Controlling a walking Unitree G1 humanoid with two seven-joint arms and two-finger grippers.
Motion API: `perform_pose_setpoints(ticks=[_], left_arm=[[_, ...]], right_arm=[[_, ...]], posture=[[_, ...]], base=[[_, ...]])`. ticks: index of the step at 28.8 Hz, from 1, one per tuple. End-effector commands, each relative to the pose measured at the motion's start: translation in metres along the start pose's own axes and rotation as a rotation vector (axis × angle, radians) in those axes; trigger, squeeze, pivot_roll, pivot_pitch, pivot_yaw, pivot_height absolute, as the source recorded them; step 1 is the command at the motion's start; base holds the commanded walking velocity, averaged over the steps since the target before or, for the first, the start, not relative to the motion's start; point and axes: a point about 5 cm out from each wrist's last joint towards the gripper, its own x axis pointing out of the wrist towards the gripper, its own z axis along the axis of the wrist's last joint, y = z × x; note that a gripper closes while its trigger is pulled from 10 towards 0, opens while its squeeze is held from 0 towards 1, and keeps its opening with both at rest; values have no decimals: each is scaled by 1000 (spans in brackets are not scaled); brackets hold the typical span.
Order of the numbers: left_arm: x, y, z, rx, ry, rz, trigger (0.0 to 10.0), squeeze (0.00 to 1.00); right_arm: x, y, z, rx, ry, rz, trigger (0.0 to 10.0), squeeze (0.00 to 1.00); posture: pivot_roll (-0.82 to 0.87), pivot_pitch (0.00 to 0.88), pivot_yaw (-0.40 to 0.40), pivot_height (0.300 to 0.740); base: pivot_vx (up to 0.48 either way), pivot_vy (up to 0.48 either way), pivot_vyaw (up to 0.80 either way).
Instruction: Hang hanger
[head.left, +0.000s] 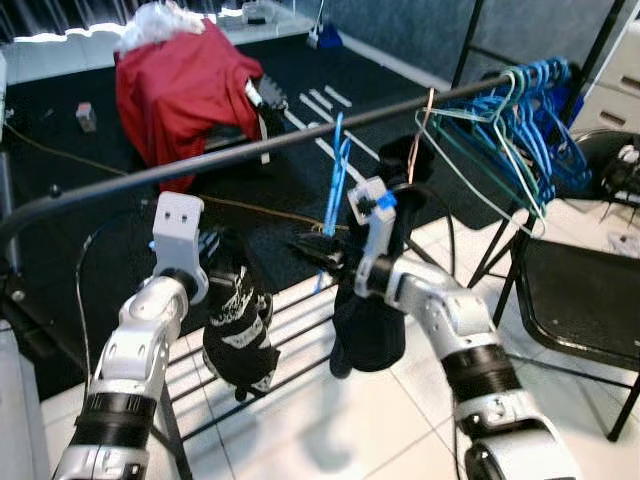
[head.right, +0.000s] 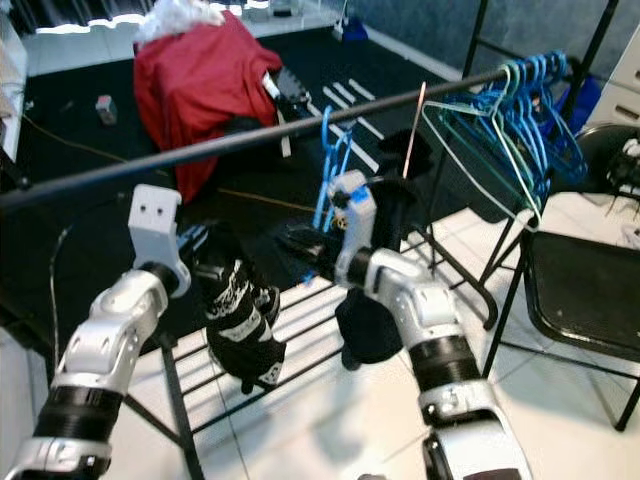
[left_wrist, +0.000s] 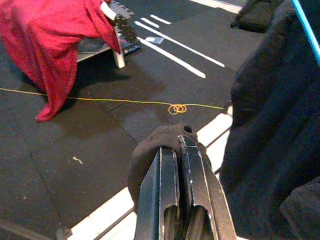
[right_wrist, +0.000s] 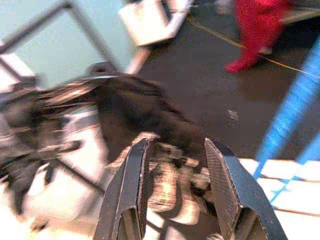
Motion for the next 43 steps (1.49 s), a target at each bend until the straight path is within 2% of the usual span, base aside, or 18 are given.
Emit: perform_pose_setpoints(ticks=[1, 8, 10, 11, 13, 15, 24, 27, 34, 35, 37, 38, 39, 40, 41, 43], left_arm=[[-2, 1, 0, 8, 0, -4, 10000, 0], [-2, 1, 0, 8, 0, -4, 10000, 0], [-2, 1, 0, 9, 2, -9, 10000, 0], [-1, 1, 2, 19, 1, -22, 10000, 0], [-1, 1, 2, 19, 1, -22, 10000, 0], [0, 0, 3, 23, 1, -30, 10000, 0], [0, -1, 3, 28, -1, -41, 10000, 0], [0, -1, 3, 29, 0, -43, 10000, 0], [0, -1, 4, 33, -2, -49, 10000, 0], [0, -1, 4, 33, -3, -50, 10000, 0], [0, -1, 4, 33, -3, -50, 10000, 0], [0, -1, 3, 32, -3, -51, 10000, 0], [0, -1, 3, 32, -3, -51, 10000, 0], [-1, -3, 2, 30, 0, -56, 10000, 0], [-1, -3, 2, 30, 0, -56, 10000, 0], [-2, -5, -1, 24, 9, -62, 10000, 0]], right_arm=[[1, -1, 5, -11, -18, -9, 10000, 0], [1, -1, 5, -11, -18, -9, 10000, 0], [-2, -6, 6, -4, -42, -58, 10000, 0], [-14, 0, 26, -21, -125, -67, 10000, 0], [-14, 0, 26, -21, -125, -67, 10000, 0], [-19, 8, 35, -46, -148, -37, 10000, 0], [-20, 28, 36, -81, -126, 57, 10000, 0], [-20, 29, 35, -84, -121, 65, 10000, 0], [-22, 36, 45, -106, -190, 69, 10000, 0], [-24, 36, 52, -133, -241, 24, 10000, 0], [-24, 36, 52, -133, -241, 24, 10000, 0], [-27, 31, 53, -173, -274, -70, 10000, 0], [-27, 31, 53, -173, -274, -70, 10000, 0], [-31, 25, 49, -206, -284, -164, 10000, 0], [-31, 25, 49, -206, -284, -164, 10000, 0], [-36, 19, 44, -209, -308, -266, 10000, 0]], posture=[[-60, 104, 3, 740], [-60, 104, 3, 740], [-61, 104, 5, 740], [-61, 106, 19, 740], [-61, 106, 19, 740], [-61, 102, 19, 740], [-57, 88, 20, 740], [-56, 81, 20, 740], [-58, 72, 21, 740], [-58, 72, 21, 740], [-58, 72, 21, 740], [-67, 69, 19, 740], [-67, 69, 19, 740], [-67, 73, 20, 740], [-67, 73, 20, 740], [-69, 75, 21, 740]], base=[[0, 0, 0], [0, 0, 0], [0, 0, 0], [0, 0, 0], [0, 0, 0], [0, 0, 0], [0, 0, 0], [0, 0, 0], [0, 0, 0], [0, 0, 0], [0, 0, 0], [0, 0, 0], [0, 0, 0], [0, 0, 0], [0, 0, 0], [0, 0, 0]])
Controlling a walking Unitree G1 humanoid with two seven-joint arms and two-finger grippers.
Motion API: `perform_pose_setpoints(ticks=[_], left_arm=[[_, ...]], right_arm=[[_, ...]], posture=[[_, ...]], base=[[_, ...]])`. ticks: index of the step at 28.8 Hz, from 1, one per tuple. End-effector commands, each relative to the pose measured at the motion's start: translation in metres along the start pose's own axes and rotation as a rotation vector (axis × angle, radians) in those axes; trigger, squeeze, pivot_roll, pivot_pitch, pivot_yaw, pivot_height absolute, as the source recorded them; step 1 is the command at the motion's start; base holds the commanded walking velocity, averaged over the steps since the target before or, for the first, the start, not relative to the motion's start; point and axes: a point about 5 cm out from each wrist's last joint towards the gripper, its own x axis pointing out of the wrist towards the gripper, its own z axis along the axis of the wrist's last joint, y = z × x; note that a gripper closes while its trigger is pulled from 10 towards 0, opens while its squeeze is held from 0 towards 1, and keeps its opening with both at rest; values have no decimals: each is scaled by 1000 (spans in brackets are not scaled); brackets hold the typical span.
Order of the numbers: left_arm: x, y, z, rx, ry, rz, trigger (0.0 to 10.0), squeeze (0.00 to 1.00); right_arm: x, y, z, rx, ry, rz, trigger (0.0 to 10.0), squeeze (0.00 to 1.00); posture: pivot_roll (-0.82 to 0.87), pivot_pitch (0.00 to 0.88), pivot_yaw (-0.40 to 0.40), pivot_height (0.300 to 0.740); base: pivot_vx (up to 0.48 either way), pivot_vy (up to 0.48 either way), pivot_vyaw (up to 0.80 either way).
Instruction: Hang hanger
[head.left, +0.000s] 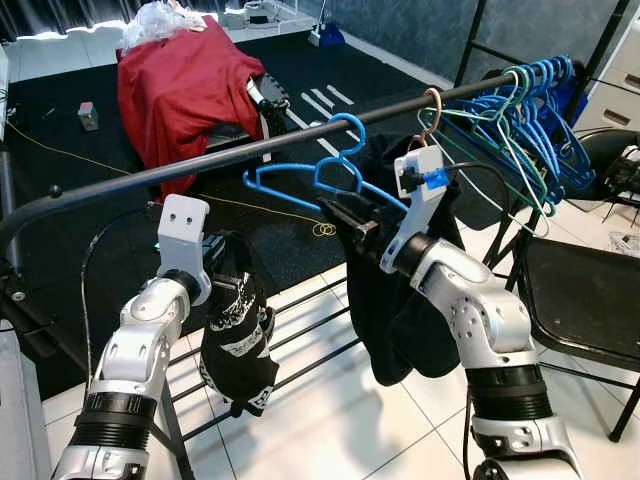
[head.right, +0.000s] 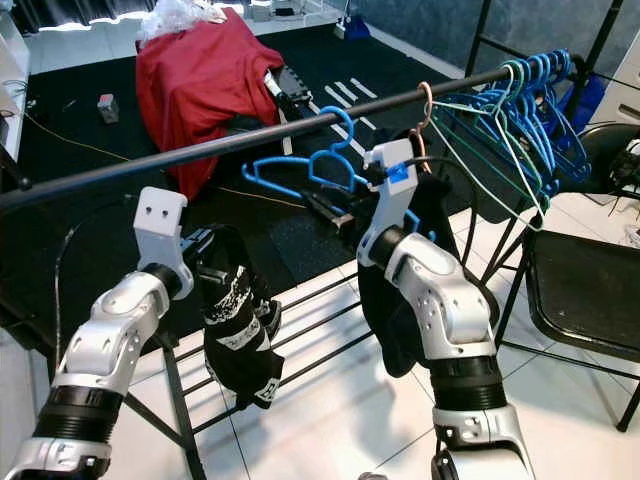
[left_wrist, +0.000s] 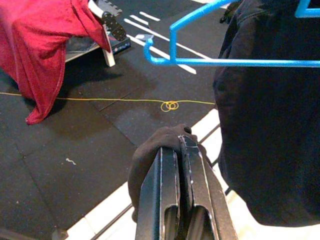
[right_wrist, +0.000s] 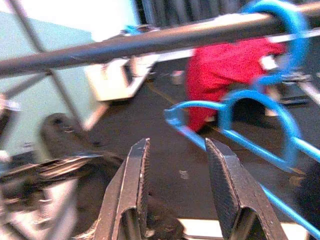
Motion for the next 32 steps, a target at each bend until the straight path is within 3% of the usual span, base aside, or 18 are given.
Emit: perform_pose_setpoints(ticks=[1, 6, 14, 15, 18, 19, 21, 24, 26, 28, 29, 31, 32], left_arm=[[-2, -1, -1, 12, 6, -9, 10000, 0], [-3, 1, -12, -8, 84, 30, 10000, 0], [-1, 2, -16, -57, 130, 132, 10000, 0], [0, 3, -12, -98, 84, 150, 10000, 0], [0, 3, -12, -98, 84, 150, 10000, 0], [0, 5, -5, -184, 5, 144, 10000, 0], [-2, 6, 7, -268, -124, 126, 10000, 0], [-3, 6, 9, -270, -141, 134, 10000, 0], [-4, 5, 7, -191, -119, 184, 10000, 0], [-4, 5, 7, -191, -119, 184, 10000, 0], [-4, 6, 1, -104, -35, 258, 10000, 0], [-4, 5, -3, -127, 15, 227, 10000, 0], [-4, 4, -4, -191, 9, 177, 10000, 0]], right_arm=[[-5, -5, -2, -10, -21, -76, 10000, 0], [-9, -5, 7, -46, -99, -135, 10000, 0], [-12, 1, 3, -22, -117, -188, 10000, 0], [-12, 2, 2, -35, -128, -201, 10000, 0], [-12, 2, 2, -35, -128, -201, 10000, 0], [-14, 3, 3, -39, -142, -214, 10000, 0], [-17, 2, 0, -25, -158, -241, 10000, 0], [-17, 2, -2, -23, -160, -253, 10000, 0], [-18, 1, -2, -16, -185, -291, 10000, 0], [-18, 1, -2, -16, -185, -291, 10000, 0], [-18, 0, -2, -13, -183, -323, 10000, 0], [-21, -4, -5, -22, -173, -360, 10000, 0], [-24, -5, -8, -24, -162, -365, 10000, 0]], posture=[[-69, 75, 21, 740], [-75, 86, 19, 740], [-79, 103, 15, 740], [-77, 108, 19, 740], [-77, 108, 19, 740], [-72, 110, 20, 740], [-67, 114, 7, 740], [-68, 116, 6, 740], [-64, 115, 4, 740], [-64, 115, 4, 740], [-63, 114, 5, 740], [-67, 112, 4, 740], [-68, 112, 3, 740]], base=[[0, 0, 0], [0, 0, 0], [0, 0, 0], [0, 0, 0], [0, 0, 0], [0, 0, 0], [0, 0, 0], [0, 0, 0], [0, 0, 0], [0, 0, 0], [0, 0, 0], [0, 0, 0], [0, 0, 0]])
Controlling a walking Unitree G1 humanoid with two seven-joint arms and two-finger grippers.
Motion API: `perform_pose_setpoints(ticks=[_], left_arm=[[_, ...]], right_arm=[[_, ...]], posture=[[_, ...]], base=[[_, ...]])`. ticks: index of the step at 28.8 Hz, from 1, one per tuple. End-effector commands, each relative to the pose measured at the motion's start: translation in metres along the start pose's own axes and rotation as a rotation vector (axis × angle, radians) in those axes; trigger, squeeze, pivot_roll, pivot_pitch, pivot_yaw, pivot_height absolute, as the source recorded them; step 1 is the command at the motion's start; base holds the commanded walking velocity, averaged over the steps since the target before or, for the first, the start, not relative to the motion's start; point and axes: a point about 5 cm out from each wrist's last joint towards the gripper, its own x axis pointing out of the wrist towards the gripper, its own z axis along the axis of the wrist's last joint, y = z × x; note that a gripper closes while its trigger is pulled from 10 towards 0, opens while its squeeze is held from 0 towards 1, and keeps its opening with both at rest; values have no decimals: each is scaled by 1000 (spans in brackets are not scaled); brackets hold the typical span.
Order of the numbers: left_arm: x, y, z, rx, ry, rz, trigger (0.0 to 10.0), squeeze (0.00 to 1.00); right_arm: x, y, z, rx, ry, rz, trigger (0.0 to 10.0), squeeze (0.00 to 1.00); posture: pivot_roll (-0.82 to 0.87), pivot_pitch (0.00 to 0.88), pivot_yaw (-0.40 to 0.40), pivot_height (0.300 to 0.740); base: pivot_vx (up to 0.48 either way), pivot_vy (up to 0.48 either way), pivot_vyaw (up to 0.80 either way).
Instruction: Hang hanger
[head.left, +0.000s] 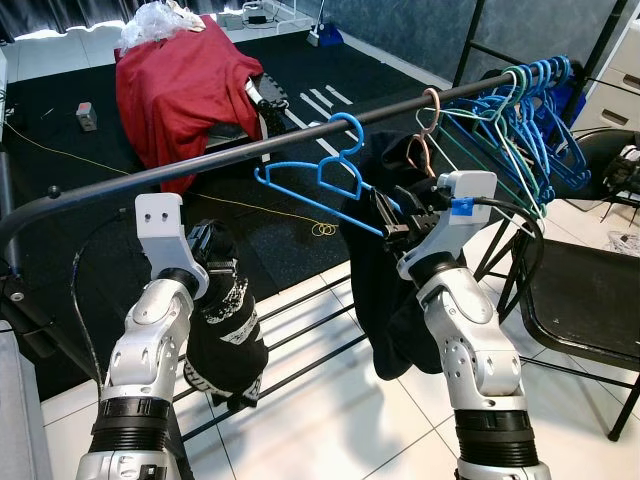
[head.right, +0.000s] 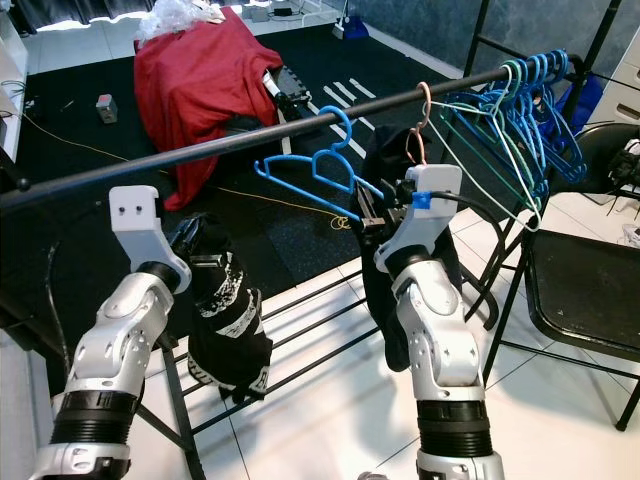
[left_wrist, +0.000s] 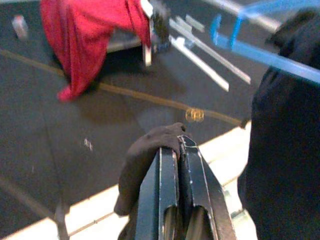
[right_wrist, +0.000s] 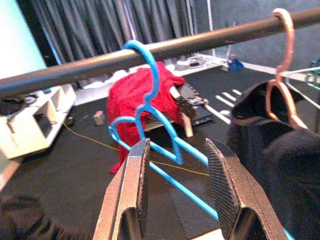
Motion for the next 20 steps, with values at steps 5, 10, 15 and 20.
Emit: perform_pose_setpoints(ticks=[5, 10, 15, 20], left_arm=[[-3, 3, -1, -55, 9, -46, 10000, 0], [-2, 4, -4, -8, 17, -42, 10000, 0], [0, -1, -3, -19, 24, -53, 10000, 0], [4, -2, 2, 48, 7, -63, 10000, 0]], right_arm=[[-11, -8, -10, -1, 32, -24, 10000, 0], [-13, -9, -18, -1, 70, -26, 10000, 0], [-12, -7, -22, -3, 88, -15, 10000, 0], [-6, -19, -12, -104, 47, -42, 10000, 0]], posture=[[-67, 110, 2, 740], [-66, 104, 3, 740], [-66, 101, 4, 740], [-79, 93, 4, 740]], base=[[0, 0, 0], [0, 0, 0], [0, 0, 0], [0, 0, 0]])
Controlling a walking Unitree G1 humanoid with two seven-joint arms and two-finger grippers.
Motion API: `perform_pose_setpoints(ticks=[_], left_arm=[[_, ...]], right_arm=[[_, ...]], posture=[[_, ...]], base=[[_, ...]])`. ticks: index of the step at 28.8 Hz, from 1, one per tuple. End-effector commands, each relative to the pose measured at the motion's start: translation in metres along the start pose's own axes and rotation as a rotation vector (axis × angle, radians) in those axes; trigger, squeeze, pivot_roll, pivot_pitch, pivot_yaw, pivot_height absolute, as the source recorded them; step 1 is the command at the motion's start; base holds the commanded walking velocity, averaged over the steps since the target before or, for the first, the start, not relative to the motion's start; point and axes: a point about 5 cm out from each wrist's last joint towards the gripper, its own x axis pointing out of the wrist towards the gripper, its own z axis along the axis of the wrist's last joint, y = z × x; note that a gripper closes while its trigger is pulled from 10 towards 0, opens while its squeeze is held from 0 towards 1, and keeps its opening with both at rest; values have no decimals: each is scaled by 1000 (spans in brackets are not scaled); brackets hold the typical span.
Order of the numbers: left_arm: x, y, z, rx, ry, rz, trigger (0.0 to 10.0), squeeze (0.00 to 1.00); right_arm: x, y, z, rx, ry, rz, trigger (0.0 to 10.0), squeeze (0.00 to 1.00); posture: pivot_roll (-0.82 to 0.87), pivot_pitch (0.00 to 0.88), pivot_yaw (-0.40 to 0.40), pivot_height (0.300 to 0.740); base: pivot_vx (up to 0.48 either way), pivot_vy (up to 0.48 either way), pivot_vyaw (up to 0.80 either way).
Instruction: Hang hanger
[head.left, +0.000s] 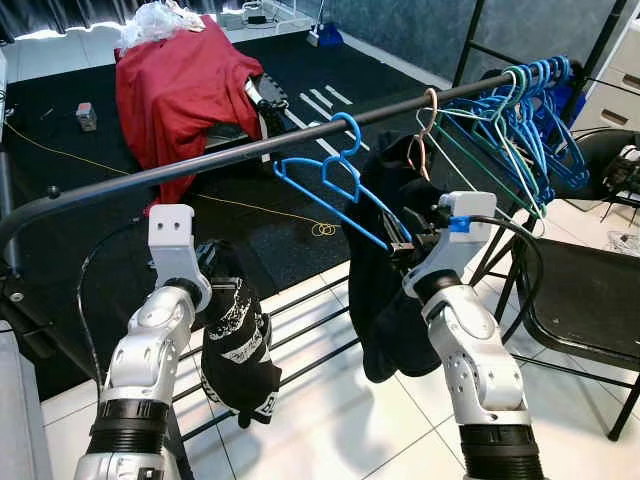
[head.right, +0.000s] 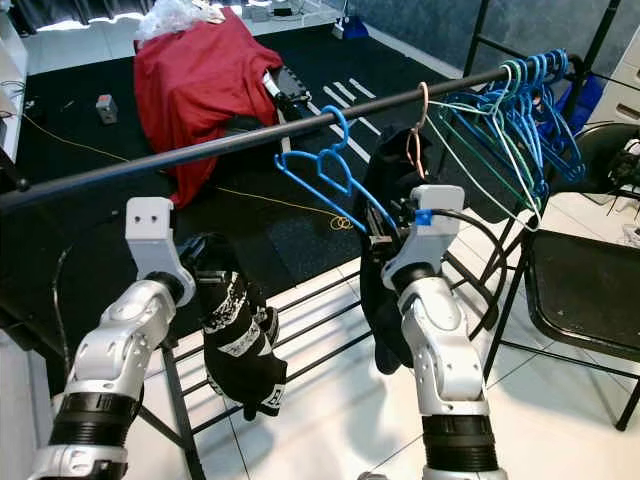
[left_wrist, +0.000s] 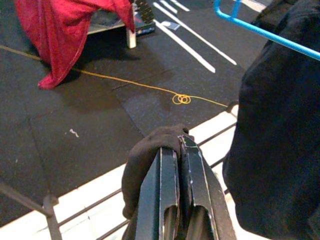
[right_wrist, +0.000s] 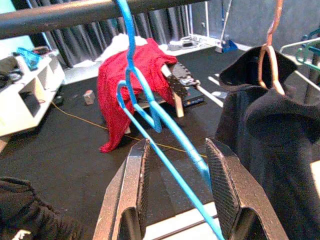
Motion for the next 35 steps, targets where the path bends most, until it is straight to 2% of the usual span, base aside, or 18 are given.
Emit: perform_pose_setpoints(ticks=[1, 2, 4, 5, 9, 11, 12, 15, 16, 17, 20, 23, 25, 27, 32, 33, 34, 35], left_arm=[[1, 4, 5, 32, -21, 5, 10000, 0], [1, 6, 5, 42, -22, 5, 10000, 0], [1, 6, 5, 42, -22, 5, 10000, 0], [1, 7, 5, 44, -20, 6, 10000, 0], [1, 5, 5, 36, -23, -4, 10000, 0], [1, 4, 5, 36, -23, -8, 10000, 0], [1, 3, 5, 38, -24, -11, 10000, 0], [1, 3, 5, 38, -24, -11, 10000, 0], [2, 2, 5, 44, -24, -13, 10000, 0], [2, 3, 6, 49, -27, -12, 10000, 0], [2, 3, 7, 53, -29, -11, 10000, 0], [2, 7, 10, 62, -39, -3, 10000, 0], [2, 7, 10, 62, -39, -3, 10000, 0], [3, 8, 11, 64, -39, 0, 10000, 0], [3, 8, 10, 65, -38, -1, 10000, 0], [3, 7, 10, 65, -36, -2, 10000, 0], [3, 7, 10, 65, -36, -2, 10000, 0], [4, 8, 10, 64, -33, -2, 10000, 0]], right_arm=[[1, -4, 4, -29, -29, -17, 10000, 0], [2, -13, 12, -78, -63, -67, 10000, 0], [2, -13, 12, -78, -63, -67, 10000, 0], [1, -23, 18, -111, -101, -131, 10000, 0], [-6, -38, 26, -114, -160, -225, 10000, 0], [-6, -38, 27, -104, -162, -212, 10000, 0], [-6, -37, 27, -81, -168, -193, 10000, 318], [-6, -37, 27, -81, -168, -193, 10000, 318], [-5, -36, 26, -59, -158, -170, 10000, 1000], [-2, -30, 23, 7, -139, -84, 10000, 1000], [0, -26, 22, 54, -127, -23, 10000, 1000], [2, -5, 13, 91, -34, 230, 10000, 1000], [2, -5, 13, 91, -34, 230, 10000, 1000], [8, 2, -5, 67, 93, 314, 10000, 1000], [11, 1, -11, 51, 132, 315, 10000, 1000], [21, -3, -15, 22, 170, 296, 10000, 0], [21, -3, -15, 22, 170, 296, 10000, 0], [34, -9, -12, -13, 181, 266, 10000, 0]], posture=[[-79, 93, 4, 740], [-87, 91, 8, 740], [-87, 91, 8, 740], [-88, 90, 7, 740], [-89, 81, 6, 740], [-91, 78, 6, 740], [-90, 77, 5, 740], [-90, 77, 5, 740], [-90, 74, 5, 740], [-89, 71, 5, 740], [-89, 71, 5, 740], [-91, 65, 4, 740], [-91, 65, 4, 740], [-88, 69, 6, 740], [-88, 69, 6, 740], [-86, 76, 6, 740], [-86, 76, 6, 740], [-92, 86, 1, 740]], base=[[0, 0, 0], [0, 0, 0], [0, 0, 0], [0, 0, 0], [0, 0, 0], [0, 0, 0], [0, 0, 0], [0, 0, 0], [0, 0, 0], [0, 0, 0], [0, 0, 0], [0, 0, 0], [0, 0, 0], [0, 0, 0], [0, 0, 0], [0, 0, 0], [0, 0, 0], [0, 0, 0]])
